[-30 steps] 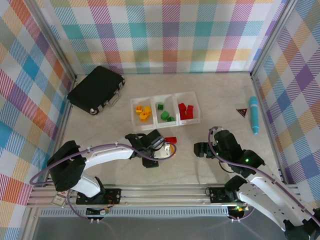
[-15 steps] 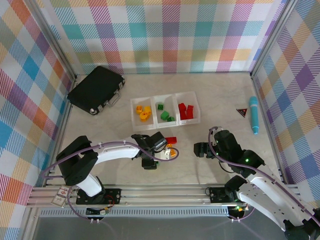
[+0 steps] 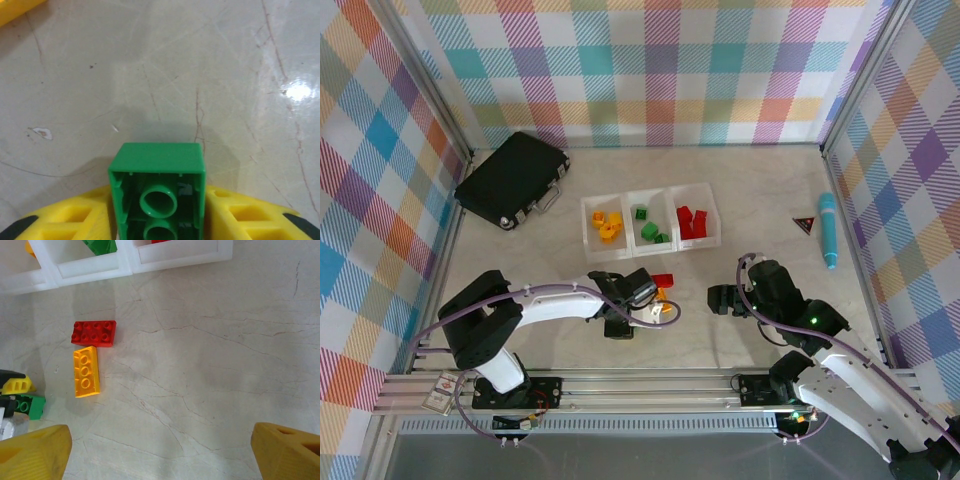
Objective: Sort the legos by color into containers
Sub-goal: Pick up the lego from the middle-left of the table, then place the lego in the container.
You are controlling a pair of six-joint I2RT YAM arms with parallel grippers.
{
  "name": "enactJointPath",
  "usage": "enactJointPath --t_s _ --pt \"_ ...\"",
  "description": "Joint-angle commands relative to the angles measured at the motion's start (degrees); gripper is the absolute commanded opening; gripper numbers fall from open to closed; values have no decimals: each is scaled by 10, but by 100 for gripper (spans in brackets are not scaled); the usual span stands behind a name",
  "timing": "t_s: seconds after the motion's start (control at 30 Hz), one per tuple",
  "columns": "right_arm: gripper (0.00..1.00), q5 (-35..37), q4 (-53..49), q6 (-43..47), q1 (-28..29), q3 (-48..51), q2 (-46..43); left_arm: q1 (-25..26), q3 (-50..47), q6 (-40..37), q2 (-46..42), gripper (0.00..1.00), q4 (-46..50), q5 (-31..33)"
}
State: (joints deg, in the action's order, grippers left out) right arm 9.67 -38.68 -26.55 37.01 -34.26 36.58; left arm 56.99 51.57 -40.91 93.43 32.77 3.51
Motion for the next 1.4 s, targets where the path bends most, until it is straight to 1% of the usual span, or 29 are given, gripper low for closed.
enactJointPath --t_s 0.0,0.13,0.27,0.43,0.53,0.6,0.67,0.8,0.87,1.03,1.17,1.37 --pt "92 7 0 0 -4 7 -2 5 14 19 31 38 -25 30" --pt "93 6 0 1 -4 7 -2 11 19 26 34 32 -40 38" --pt "93 11 -2 1 -4 7 -5 11 29 37 23 22 -46 35" --pt "93 18 -4 -1 -4 7 -13 11 40 46 -26 20 -53 43" --pt "92 23 -5 -2 -4 6 -18 -10 75 86 -41 20 -53 52" --pt "93 25 -6 -1 -3 6 -21 -33 125 115 -26 19 -28 67" --pt "92 28 -5 -1 -4 6 -23 -53 182 131 -4 15 -7 73" --pt "92 29 -5 1 -4 6 -23 -93 293 167 49 14 18 82" --pt "93 28 -6 2 -3 5 -24 -118 362 191 87 14 32 90" --pt "93 28 -6 0 -4 5 -31 -159 483 239 187 14 67 102" --pt "92 31 -10 -2 -4 5 -36 -185 526 281 234 14 73 91" --pt "93 30 -12 -8 -4 8 -43 -199 532 306 262 18 67 66"
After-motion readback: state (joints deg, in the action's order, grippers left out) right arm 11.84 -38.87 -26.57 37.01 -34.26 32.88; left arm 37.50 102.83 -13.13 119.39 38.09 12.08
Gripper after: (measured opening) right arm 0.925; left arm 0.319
